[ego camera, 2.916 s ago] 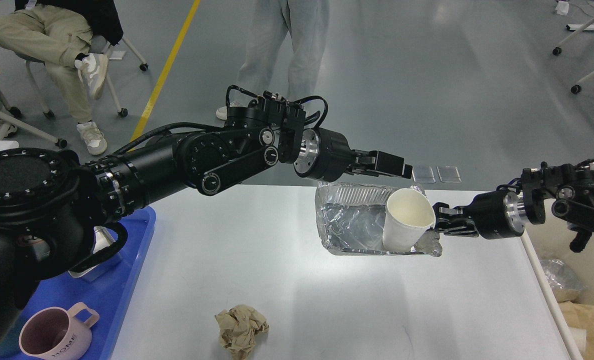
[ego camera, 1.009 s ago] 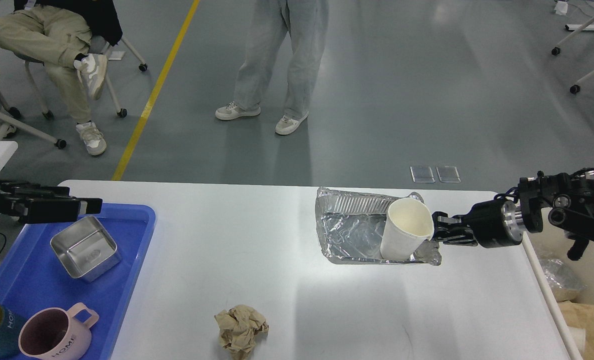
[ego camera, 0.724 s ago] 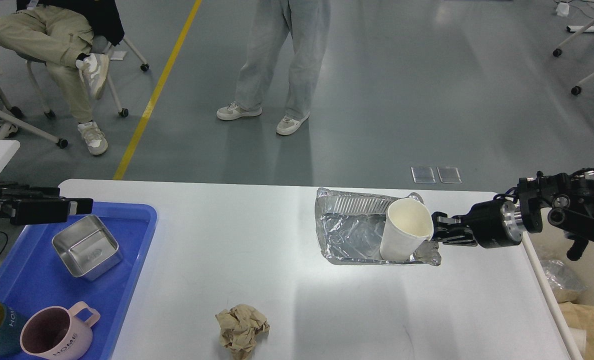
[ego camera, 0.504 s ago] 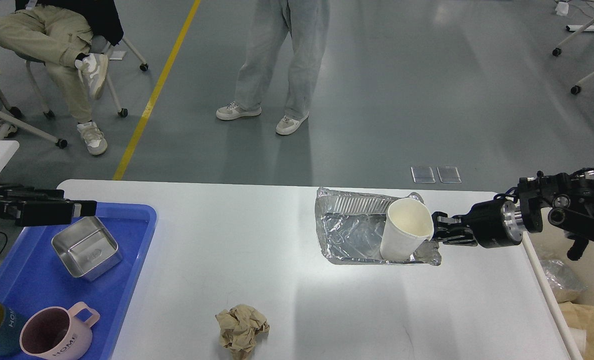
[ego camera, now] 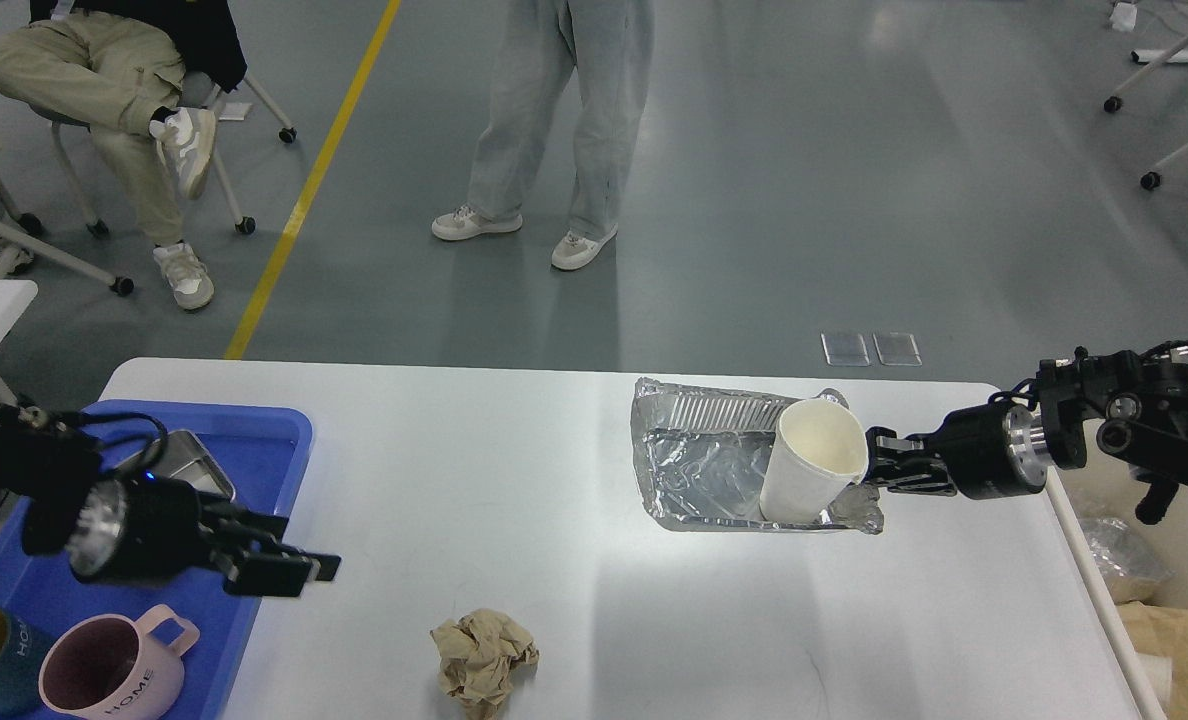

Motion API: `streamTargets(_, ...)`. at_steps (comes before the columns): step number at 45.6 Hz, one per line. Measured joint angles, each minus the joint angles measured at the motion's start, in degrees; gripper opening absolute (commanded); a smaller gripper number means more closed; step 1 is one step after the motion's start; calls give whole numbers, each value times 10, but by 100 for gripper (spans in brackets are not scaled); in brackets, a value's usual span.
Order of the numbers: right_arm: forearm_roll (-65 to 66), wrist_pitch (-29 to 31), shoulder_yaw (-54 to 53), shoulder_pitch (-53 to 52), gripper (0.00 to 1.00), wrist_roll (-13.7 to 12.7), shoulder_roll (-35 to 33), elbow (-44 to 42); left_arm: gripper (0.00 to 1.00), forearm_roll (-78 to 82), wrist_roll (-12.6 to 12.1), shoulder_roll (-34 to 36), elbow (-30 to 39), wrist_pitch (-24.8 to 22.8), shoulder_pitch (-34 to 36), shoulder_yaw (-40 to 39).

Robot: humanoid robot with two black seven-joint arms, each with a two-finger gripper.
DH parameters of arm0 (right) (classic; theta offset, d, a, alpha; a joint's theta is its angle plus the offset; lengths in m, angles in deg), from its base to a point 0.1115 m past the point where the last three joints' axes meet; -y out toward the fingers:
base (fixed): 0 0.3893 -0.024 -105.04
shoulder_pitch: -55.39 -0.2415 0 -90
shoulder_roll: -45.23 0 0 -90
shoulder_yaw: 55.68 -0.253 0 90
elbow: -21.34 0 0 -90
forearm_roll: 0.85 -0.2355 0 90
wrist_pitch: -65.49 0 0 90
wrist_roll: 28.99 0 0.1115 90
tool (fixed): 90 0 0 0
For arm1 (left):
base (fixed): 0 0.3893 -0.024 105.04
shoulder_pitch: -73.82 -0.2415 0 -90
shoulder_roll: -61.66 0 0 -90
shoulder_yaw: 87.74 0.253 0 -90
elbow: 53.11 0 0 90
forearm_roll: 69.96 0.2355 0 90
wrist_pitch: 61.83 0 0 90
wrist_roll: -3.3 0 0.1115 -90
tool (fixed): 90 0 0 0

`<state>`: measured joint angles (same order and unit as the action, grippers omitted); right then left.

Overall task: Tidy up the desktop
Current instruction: 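Lower the left gripper to the crumpled tan paper and grasp it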

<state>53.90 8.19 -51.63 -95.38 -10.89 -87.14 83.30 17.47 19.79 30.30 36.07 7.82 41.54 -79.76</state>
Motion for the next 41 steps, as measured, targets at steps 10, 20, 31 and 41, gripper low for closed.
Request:
streamTargets(10, 0, 0, 0, 1, 0, 0, 0, 0, 87, 40, -5, -89, -52, 11, -44, 2)
streamTargets(20, 0, 0, 0, 1, 0, 0, 1, 0, 87, 47, -5, -163, -93, 30, -47, 3)
streamTargets(31, 0, 0, 0, 1, 0, 0, 0, 0, 87, 49, -5, -221, -128, 48, -48, 34)
streamTargets(41, 0, 0, 1, 5, 0, 0, -2, 0, 86, 61, -5, -242, -150, 54, -49, 52)
